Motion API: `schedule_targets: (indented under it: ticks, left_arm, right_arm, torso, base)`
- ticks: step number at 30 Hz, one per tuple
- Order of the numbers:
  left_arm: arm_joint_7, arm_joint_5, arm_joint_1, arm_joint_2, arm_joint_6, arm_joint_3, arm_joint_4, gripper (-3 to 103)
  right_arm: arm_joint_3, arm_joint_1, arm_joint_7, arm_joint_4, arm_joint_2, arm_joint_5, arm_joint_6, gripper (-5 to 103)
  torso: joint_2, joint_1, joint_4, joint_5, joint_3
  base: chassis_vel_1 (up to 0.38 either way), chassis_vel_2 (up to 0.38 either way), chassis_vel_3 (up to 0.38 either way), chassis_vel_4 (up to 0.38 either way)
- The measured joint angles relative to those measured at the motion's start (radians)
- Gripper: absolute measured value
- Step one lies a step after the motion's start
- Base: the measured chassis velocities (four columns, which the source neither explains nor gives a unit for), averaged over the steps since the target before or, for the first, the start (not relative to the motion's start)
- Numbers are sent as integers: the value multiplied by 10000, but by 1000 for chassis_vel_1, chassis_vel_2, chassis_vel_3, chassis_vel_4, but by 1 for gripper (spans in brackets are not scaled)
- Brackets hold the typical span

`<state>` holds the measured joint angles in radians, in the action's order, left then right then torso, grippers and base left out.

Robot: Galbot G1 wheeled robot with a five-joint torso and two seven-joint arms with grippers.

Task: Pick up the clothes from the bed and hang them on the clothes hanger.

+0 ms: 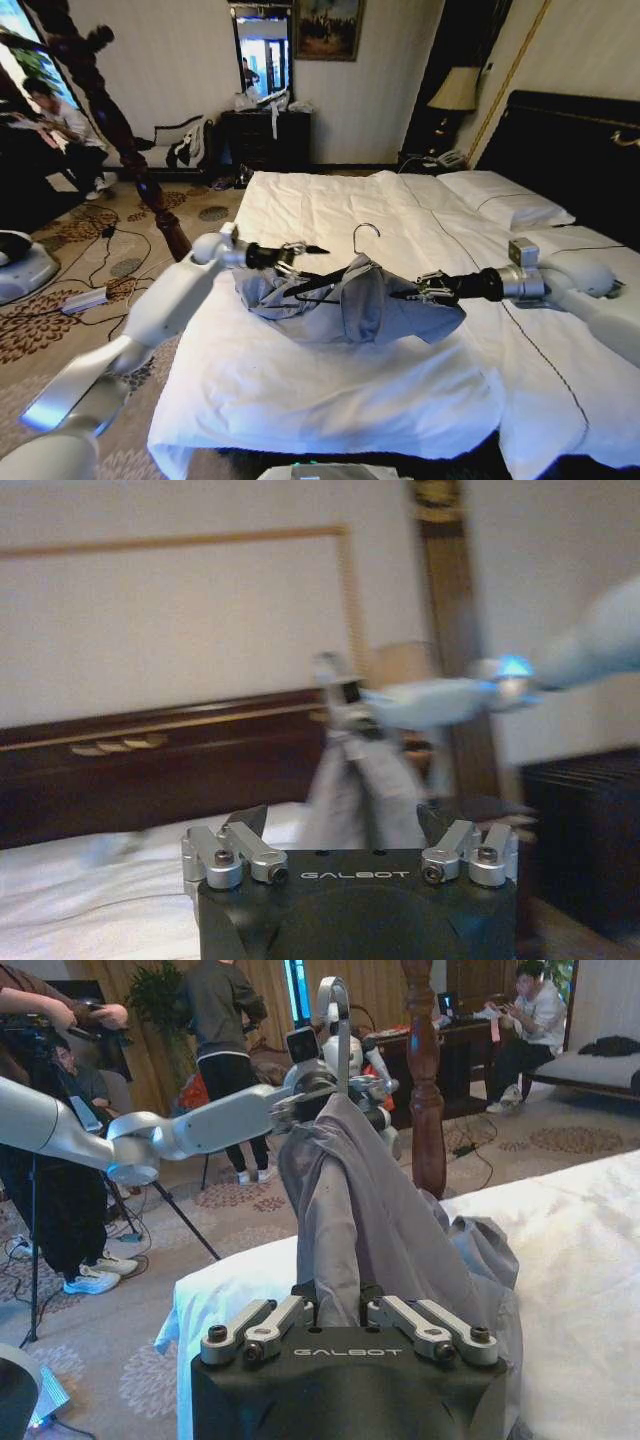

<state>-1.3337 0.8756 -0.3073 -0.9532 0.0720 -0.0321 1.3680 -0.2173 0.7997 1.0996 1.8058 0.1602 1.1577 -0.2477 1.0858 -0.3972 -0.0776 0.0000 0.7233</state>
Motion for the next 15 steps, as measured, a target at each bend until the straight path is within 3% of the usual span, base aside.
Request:
schedule_targets:
  ticks: [1, 2, 3, 4, 7, 8, 9, 11, 12, 15]
  left_arm:
    - [590, 14, -104, 84, -94, 124, -130, 86]
    - [1859, 13, -224, 185, -334, 170, -324, 87]
    - [1859, 13, -224, 185, -334, 170, -324, 87]
    - [2951, 5, -344, 288, -471, 151, -421, 87]
    - [6987, 238, -946, 644, -771, -326, -224, 90]
    - [7741, 277, -1224, 682, -823, -373, -46, 90]
    - [7741, 277, -1224, 682, -823, -373, -46, 90]
    - [9347, 198, -2329, 616, -657, -198, 575, 96]
    - [9347, 198, -2329, 616, -657, -198, 575, 96]
    - [10343, -65, -3633, 203, -567, 221, 1173, 98]
  right_arm:
    - [-43, -29, 0, 23, 22, 15, 9, 16]
    - [-103, -92, -6, 93, 43, 69, 31, 16]
    - [-103, -92, -6, 93, 43, 69, 31, 16]
    - [-144, -140, -21, 147, 49, 121, 54, 16]
    - [-255, -362, -177, 396, 97, 354, 114, 16]
    - [-270, -406, -215, 446, 119, 404, 121, 16]
    - [-270, -406, -215, 446, 119, 404, 121, 16]
    - [-299, -473, -303, 557, 174, 476, 132, 16]
    - [-299, -473, -303, 557, 174, 476, 132, 16]
    - [-315, -465, -344, 611, 188, 477, 158, 16]
  torso:
    - [0, 1, 1, 0, 0]
    - [1, 1, -2, 0, 0]
    - [1, 1, -2, 0, 0]
    - [0, 0, -4, -2, 0]
    - [0, -1, -1, -2, 1]
    - [0, -1, -3, -1, 0]
    - [0, -1, -3, -1, 0]
    - [0, 0, -3, -2, 0]
    - [0, 0, -3, -2, 0]
    - [1, 1, -2, -2, 0]
  base:
    - [0, 0, 0, 0]
    - [0, 0, 0, 0]
    - [0, 0, 0, 0]
    - [0, 0, 0, 0]
    - [0, 0, 0, 0]
    - [0, 0, 0, 0]
    - [0, 0, 0, 0]
    - [0, 0, 0, 0]
    - [0, 0, 0, 0]
    - [0, 0, 0, 0]
